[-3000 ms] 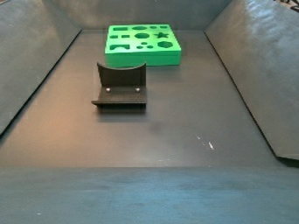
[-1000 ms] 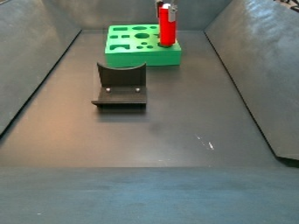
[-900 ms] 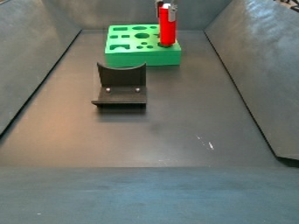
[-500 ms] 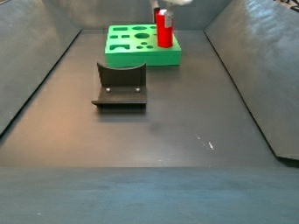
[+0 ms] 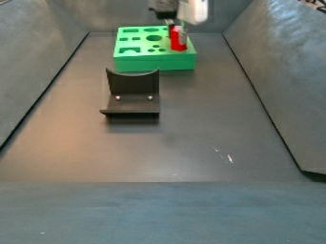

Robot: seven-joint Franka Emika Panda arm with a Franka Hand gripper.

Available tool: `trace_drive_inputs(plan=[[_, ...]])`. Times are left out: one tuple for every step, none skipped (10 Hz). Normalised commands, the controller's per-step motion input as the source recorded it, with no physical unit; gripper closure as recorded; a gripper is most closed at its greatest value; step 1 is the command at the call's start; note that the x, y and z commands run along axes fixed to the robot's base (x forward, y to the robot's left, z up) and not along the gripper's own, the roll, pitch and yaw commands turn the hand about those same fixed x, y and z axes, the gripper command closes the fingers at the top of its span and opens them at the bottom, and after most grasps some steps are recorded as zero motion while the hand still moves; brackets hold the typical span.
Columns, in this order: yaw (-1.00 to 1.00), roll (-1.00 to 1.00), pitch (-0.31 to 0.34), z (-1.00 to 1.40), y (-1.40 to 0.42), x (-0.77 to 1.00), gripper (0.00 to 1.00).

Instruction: Insert the hexagon object.

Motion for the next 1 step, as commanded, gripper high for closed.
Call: trace_drive_inputs(plan=[[0.0,-0.06,-0.144,-0.06,0.03,-0.11,1.0]])
